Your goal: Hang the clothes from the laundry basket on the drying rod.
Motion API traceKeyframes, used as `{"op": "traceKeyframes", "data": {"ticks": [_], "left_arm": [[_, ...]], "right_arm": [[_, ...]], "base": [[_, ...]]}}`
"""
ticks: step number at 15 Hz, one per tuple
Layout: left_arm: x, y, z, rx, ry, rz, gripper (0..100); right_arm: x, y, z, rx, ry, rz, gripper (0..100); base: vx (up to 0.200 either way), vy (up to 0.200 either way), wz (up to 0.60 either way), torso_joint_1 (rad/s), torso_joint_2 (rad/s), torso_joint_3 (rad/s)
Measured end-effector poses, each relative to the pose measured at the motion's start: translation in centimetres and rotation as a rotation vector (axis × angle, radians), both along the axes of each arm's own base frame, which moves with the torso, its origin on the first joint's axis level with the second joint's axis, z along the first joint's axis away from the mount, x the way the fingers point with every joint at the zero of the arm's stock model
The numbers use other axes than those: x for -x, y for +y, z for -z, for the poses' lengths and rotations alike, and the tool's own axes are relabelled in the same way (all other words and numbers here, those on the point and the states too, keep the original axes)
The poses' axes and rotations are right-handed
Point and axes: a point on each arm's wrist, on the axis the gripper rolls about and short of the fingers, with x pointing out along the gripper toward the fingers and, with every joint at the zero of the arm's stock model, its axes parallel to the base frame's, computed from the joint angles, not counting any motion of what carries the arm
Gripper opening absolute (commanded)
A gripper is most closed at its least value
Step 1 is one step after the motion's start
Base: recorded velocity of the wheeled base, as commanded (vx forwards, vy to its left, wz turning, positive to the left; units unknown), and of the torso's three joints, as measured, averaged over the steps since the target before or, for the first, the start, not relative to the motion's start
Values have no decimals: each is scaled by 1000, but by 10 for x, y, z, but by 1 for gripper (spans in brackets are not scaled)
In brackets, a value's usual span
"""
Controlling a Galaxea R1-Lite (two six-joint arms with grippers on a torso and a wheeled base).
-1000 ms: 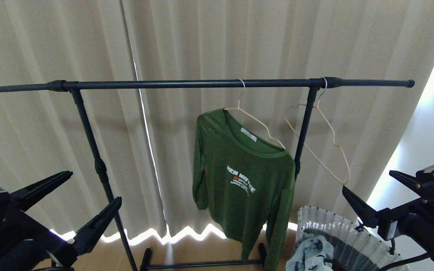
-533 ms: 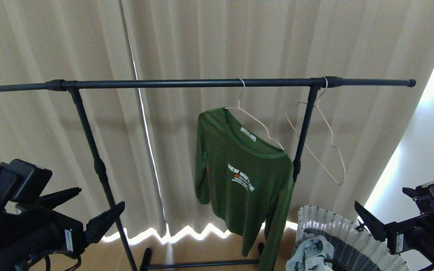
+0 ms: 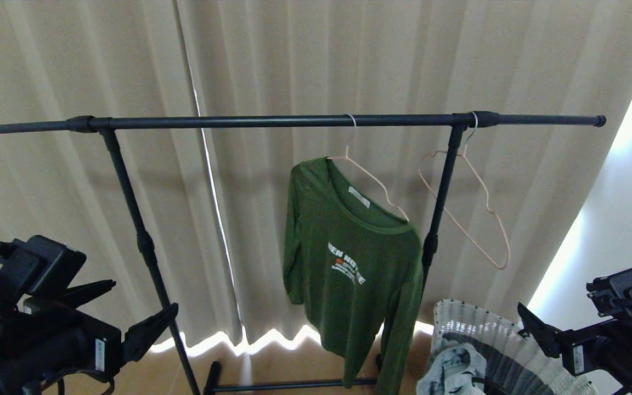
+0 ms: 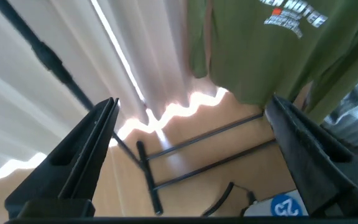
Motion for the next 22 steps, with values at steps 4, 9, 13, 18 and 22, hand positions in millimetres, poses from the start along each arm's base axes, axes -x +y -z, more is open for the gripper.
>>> {"op": "traceKeyframes", "data": {"ticks": [4, 9, 13, 18, 22], "left_arm": [[8, 2, 2, -33, -18, 18, 100], [15, 1, 1, -37, -44, 50, 100], [19, 0, 0, -29, -68, 70, 100], [20, 0, 1, -33, -70, 75, 100], [20, 0, 0, -38, -74, 77, 100]], "right_arm": [[0, -1, 0, 12, 0, 34, 100], [0, -1, 1, 16, 4, 41, 100], [0, -3, 2, 24, 13, 66, 100], [1, -5, 6, 40, 57, 76, 100], [1, -5, 6, 40, 57, 78, 100]], "base": [[0, 0, 0, -16, 38, 20], [0, 0, 0, -184, 423, 241], [0, 0, 0, -198, 486, 287], [0, 0, 0, -176, 468, 290], [0, 0, 0, -149, 459, 306]]}}
